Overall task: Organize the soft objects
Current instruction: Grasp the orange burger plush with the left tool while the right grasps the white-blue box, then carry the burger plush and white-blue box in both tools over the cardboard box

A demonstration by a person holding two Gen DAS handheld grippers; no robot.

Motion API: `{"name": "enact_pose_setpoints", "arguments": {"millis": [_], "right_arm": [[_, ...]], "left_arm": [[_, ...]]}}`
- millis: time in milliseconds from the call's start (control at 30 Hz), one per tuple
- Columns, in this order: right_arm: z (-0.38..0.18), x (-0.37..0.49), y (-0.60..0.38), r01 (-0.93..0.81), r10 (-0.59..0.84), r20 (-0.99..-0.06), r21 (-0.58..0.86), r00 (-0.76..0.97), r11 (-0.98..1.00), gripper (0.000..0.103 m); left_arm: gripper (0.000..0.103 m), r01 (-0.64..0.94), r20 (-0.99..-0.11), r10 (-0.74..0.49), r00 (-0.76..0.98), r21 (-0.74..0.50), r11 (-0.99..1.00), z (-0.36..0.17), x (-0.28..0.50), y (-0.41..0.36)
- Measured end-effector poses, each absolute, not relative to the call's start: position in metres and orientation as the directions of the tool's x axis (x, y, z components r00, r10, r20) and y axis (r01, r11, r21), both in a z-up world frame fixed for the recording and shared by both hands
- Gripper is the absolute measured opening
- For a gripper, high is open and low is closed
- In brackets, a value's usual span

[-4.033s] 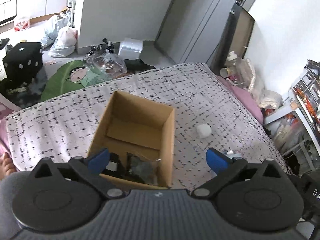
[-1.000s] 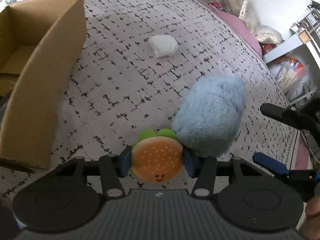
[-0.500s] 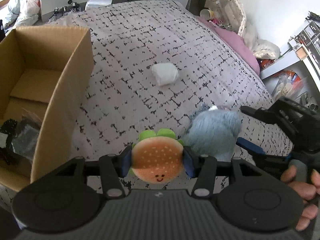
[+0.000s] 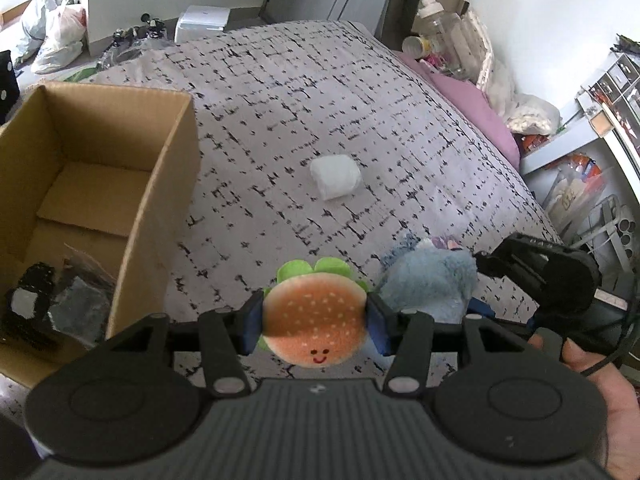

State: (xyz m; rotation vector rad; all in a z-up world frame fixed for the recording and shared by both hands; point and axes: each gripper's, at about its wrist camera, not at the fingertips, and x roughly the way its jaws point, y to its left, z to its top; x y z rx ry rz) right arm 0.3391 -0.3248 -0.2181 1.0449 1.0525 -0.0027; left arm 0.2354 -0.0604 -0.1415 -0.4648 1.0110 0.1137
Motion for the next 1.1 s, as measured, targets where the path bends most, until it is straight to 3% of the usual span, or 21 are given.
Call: {"name": "enact_pose_setpoints", "arguments": {"millis": [400,1100], "right_arm": [[-0.184,0.318,-0.337,0.416,0.351,-0.717,0.657,0.602,0.629,0.020],[-0.128,0.263,-0.329,0.184,0.514,-0.542,0.786,0.665,0.590,0.020]], "left_arm": [[0.052,-0.308,-0.825,-0.087,0.559,-0.304,0.902,-0.123,0.230,-0.050],[0.052,-0.325,-0.766,-0.040,0.641,-0.319,0.890,-0.071,0.194,-0.020]]}}
